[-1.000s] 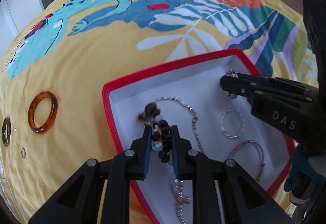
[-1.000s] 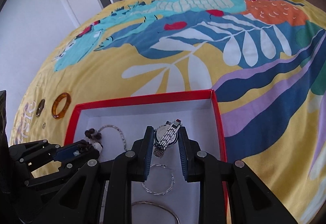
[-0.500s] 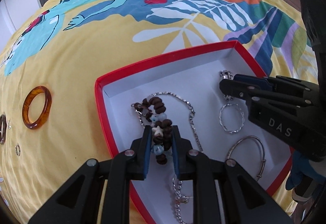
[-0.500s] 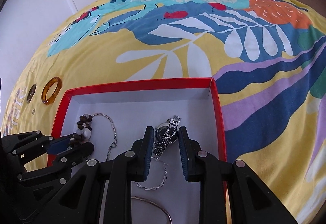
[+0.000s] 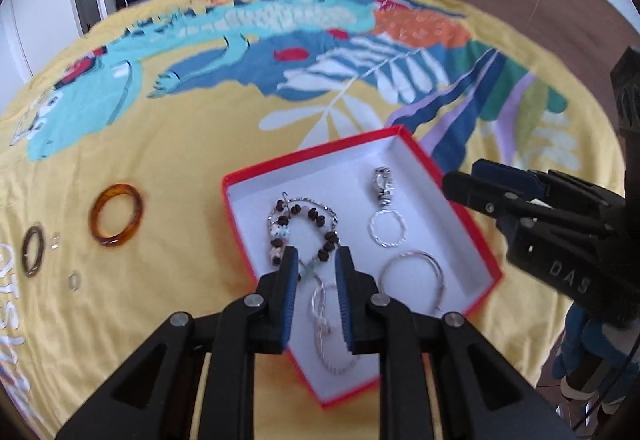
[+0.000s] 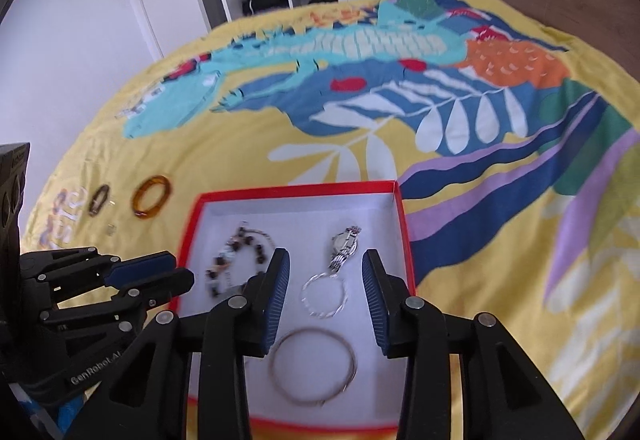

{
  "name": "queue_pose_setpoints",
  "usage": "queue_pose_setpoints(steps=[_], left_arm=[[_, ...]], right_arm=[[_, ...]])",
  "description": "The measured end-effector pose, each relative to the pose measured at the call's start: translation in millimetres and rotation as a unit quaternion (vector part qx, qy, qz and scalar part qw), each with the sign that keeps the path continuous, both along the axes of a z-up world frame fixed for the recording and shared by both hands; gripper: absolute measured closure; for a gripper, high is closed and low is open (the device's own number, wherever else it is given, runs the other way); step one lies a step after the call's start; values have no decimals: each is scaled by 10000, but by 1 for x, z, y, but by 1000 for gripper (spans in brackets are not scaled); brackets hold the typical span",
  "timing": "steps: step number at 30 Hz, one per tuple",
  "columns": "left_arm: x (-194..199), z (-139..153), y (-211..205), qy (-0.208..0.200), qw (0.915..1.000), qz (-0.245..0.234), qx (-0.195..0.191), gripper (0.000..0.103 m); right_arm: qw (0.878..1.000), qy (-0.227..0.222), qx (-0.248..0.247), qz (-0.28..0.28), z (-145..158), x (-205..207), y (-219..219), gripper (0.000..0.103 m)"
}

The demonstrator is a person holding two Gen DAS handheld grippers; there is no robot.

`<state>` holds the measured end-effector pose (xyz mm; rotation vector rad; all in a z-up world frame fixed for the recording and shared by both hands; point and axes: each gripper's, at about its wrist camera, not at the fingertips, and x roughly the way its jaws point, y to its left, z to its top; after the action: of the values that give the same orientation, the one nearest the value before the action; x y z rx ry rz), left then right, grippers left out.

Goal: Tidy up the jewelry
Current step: 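Withdraw both grippers from the box back toward the remaining jewelry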

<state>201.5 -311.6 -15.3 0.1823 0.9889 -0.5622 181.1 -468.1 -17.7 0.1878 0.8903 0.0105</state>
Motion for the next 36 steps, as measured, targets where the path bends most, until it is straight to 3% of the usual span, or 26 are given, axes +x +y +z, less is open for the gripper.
queue_pose_setpoints(steps=[4, 9, 15, 25, 30, 36], left_arm=[[-37, 27, 31, -214, 9998, -22, 6, 85], [-78, 54, 87, -477, 9986, -8, 228, 85], [-112, 87, 189, -736, 9941, 738, 301, 85], [-167, 131, 337, -1134, 9690, 2196, -44, 75], [-197, 139, 376, -1223, 9553, 2680, -253, 75], [-223, 138, 403, -1188, 9456, 2979, -556, 74]], right_arm=[[9994, -273, 141, -137, 33, -39, 7, 59], [9982, -580, -28, -116, 72, -87, 15, 57], [9939, -1027, -104, -379, 117, -140, 8, 55], [9870, -1576, -104, -299, 165, -195, 34, 52], [9827, -1846, -75, -165, 186, -215, 53, 51], [9798, -1998, -72, 63, 199, -234, 82, 50]])
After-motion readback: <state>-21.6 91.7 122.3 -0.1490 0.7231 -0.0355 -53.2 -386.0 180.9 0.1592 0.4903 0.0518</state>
